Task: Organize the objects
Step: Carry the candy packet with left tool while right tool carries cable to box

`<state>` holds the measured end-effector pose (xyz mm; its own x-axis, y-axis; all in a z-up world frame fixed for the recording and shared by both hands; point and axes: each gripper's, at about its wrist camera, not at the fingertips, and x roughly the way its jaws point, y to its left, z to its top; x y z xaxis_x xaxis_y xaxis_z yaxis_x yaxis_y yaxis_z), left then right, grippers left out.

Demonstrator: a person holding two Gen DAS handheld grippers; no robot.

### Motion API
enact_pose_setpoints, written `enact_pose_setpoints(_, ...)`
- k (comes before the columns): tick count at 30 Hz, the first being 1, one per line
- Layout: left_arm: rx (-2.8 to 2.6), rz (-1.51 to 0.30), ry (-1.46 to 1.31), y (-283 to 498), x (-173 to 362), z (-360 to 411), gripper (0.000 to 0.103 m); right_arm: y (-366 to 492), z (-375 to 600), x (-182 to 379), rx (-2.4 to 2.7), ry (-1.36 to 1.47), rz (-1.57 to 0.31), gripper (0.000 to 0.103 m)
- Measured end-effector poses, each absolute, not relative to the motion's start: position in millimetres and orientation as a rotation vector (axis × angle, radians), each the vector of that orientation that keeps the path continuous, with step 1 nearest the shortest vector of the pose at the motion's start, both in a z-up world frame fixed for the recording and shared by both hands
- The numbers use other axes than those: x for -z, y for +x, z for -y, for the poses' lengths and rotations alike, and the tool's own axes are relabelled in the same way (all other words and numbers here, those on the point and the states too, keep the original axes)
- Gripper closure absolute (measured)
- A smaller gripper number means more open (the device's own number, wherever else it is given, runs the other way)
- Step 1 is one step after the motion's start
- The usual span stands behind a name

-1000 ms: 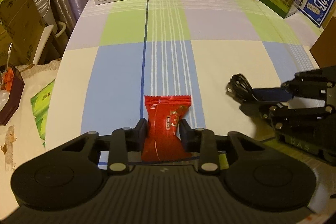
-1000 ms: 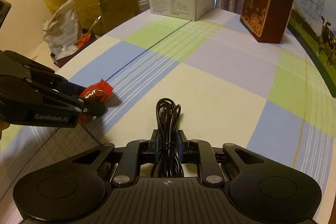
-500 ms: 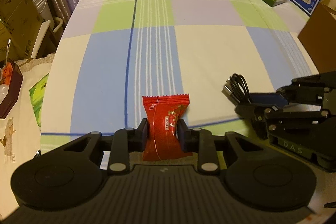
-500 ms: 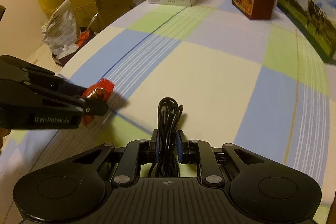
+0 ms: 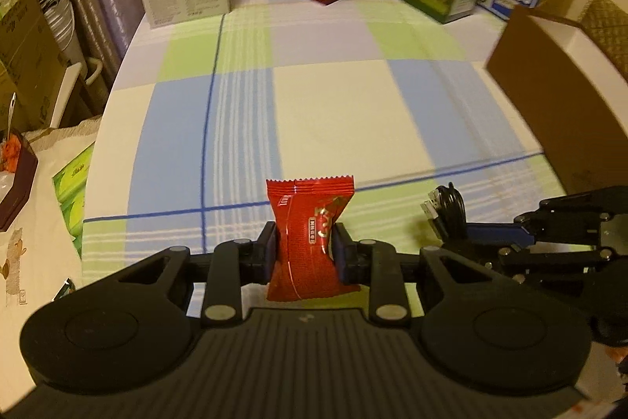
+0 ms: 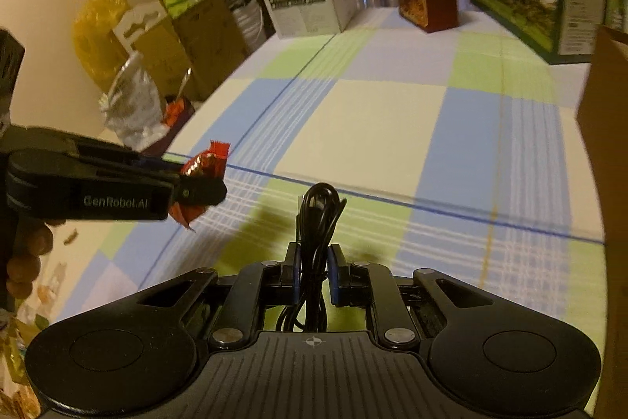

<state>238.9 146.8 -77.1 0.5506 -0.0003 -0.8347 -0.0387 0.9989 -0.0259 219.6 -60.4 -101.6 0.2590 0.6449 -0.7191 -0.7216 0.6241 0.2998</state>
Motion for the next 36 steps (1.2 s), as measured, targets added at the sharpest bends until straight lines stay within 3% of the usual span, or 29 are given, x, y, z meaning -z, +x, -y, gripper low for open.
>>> enact_pose_setpoints(16, 0.206, -0.882, -0.008, 185, 19, -35, 0.079, 184, 209, 27, -0.790, 0.093, -0.814, 0.092)
enact_pose_setpoints(36, 0.422, -0.783, 0.059, 227, -10, 143, 0.079, 246, 383, -10, -0.545, -0.008, -0.688, 0.092)
